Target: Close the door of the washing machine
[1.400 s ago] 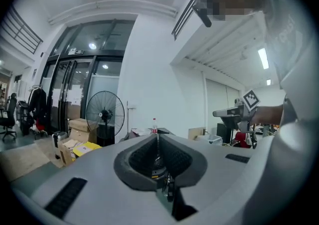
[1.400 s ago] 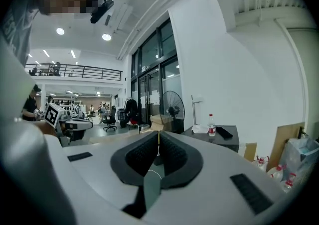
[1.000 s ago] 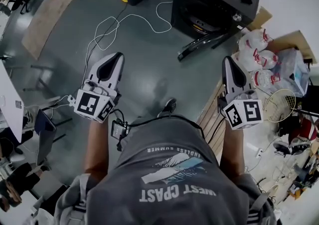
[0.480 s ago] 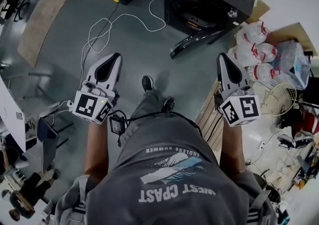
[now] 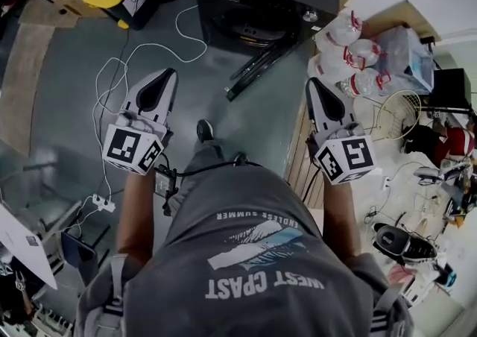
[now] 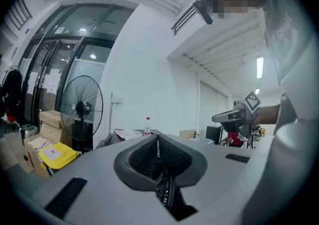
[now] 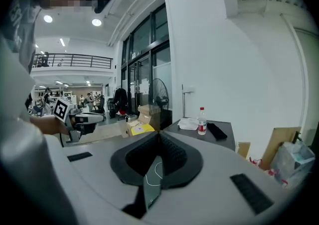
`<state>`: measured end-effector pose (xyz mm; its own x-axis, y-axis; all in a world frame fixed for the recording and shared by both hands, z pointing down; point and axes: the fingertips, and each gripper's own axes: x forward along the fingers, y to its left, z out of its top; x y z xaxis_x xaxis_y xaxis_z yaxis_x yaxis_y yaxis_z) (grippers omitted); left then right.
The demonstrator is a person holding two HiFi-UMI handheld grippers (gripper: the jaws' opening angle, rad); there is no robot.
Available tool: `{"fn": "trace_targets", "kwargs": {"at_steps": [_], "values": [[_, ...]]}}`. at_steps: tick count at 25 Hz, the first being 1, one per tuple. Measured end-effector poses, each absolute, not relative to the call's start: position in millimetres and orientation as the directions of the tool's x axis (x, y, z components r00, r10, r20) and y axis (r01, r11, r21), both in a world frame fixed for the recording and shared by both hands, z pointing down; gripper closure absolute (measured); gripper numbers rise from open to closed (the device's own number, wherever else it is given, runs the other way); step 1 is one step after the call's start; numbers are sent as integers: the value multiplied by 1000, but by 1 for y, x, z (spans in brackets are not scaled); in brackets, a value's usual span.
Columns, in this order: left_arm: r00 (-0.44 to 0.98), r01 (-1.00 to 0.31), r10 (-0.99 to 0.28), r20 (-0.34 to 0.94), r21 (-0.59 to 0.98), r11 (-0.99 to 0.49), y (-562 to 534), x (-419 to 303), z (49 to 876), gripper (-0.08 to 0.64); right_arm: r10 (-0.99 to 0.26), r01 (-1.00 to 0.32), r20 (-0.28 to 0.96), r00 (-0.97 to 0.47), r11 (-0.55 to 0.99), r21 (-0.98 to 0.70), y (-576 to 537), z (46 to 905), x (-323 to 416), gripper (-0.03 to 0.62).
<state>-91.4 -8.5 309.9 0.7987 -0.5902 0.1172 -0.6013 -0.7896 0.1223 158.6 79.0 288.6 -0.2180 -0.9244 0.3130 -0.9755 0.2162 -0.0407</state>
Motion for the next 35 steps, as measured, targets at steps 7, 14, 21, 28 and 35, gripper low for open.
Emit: {"fn": "trace_targets", "kwargs": {"at_steps": [7,14,21,28,35], "values": [[847,-532,-522,104,140,-835,-56,-82,317,532,-905,-978,375,-201,210,-19,47,307,143,561],[876,-482,-468,115,163,-861,-85,-76,332,532,-901,-984,406,-155,177,16,28,318,144,561],[893,-448,-427,142,190,-874,-99,-59,351,532,-866,-978,470,-169,208,31,13,343,147,561],[895,-435,-394,210,218,-873,-102,-31,387,532,-795,-951,561,-231,305,42,-10,390,164,560],[886,-432,-351,305,262,-863,-99,15,446,531,-672,-874,666,-324,482,61,-38,454,179,558]]}}
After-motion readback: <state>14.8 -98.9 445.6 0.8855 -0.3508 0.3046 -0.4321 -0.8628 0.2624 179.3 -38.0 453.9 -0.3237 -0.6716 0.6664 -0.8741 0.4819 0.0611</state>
